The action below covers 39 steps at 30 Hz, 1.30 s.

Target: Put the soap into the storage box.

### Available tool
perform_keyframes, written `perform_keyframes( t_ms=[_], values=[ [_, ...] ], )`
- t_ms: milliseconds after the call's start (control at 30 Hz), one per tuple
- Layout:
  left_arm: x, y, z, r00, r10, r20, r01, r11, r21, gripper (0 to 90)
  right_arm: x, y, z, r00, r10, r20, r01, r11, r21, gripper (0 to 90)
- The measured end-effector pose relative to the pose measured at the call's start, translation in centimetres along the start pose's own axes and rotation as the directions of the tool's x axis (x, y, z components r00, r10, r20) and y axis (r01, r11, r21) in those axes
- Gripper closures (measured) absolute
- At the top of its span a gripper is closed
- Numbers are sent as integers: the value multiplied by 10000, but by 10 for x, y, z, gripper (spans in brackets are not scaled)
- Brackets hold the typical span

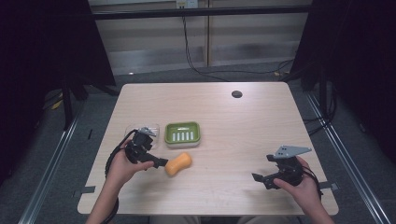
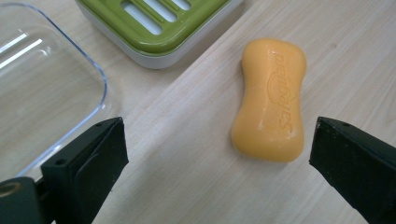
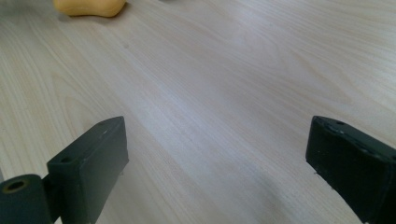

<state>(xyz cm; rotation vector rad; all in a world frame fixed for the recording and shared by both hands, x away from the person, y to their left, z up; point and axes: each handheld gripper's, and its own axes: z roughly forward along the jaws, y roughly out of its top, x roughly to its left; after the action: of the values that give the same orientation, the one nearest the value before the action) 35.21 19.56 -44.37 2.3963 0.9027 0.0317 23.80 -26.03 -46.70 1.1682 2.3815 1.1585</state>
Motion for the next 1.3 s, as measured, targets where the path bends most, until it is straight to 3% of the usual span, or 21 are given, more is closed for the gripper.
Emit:
perform_keyframes(
  t_ms=[633,833,1167,1300],
  values=[
    [-23,22,17,9961,881,81,-884,9946,541,107,-2,1,-3,10000,47,66,-46,9998,-171,55],
    [-27,28,26,9904,1360,255,-1378,9862,920,127,-2,0,-4,9999,95,106,-94,9999,-118,55],
    [-37,38,40,9860,1633,337,-1665,9751,1468,173,-1,-6,-8,9997,192,160,-191,9998,-82,55],
    [-38,40,44,9798,1950,435,-1996,9661,1635,201,-1,-8,-10,9996,226,174,-225,9997,-61,55]
  ],
)
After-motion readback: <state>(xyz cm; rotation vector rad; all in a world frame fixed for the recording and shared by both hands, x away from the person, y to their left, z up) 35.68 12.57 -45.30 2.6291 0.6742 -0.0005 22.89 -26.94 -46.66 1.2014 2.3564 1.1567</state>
